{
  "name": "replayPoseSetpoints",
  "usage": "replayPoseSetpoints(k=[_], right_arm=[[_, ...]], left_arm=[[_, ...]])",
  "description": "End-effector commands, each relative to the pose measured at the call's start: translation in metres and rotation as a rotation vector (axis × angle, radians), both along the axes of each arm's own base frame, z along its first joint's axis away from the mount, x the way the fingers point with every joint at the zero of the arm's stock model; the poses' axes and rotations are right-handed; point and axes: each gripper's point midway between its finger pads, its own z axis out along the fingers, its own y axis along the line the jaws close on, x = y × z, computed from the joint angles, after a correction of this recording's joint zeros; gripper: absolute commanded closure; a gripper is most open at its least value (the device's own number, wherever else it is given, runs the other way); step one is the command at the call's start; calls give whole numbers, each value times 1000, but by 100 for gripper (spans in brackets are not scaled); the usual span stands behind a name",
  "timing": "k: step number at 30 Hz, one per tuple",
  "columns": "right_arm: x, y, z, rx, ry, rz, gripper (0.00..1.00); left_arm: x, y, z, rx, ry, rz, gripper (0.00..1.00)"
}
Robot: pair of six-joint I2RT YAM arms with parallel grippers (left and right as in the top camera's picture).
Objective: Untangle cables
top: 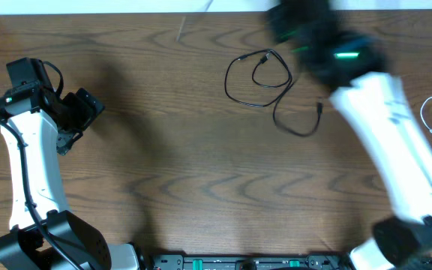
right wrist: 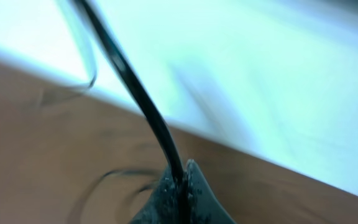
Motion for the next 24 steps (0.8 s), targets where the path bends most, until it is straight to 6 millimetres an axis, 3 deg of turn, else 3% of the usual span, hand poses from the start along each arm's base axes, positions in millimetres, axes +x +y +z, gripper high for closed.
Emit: replayPoseSetpoints(k=[1,3,5,11,13,16,24], right_arm=[[8,-93,13,54,-15,-186,99],[11,-166,17,83,-27,-319,99],[12,-245,4,138,-11,-451,99],[4,-355,-40,202,60,-617,99],[-2,-381,-49,207,78,-669,99],[-7,-404,-57,211,94,-713,99],[1,-433,-88,171,142,-757,99]], left_arm=[[3,-1,3,0,-10,1,4],[3,-1,4,1,-13,1,4],[3,-1,4,0,-13,1,4],[3,-1,4,0,-13,1,4],[3,-1,4,0,-12,0,4],[3,-1,4,0,-13,1,4],[4,-4,4,-15,-19,-5,4]])
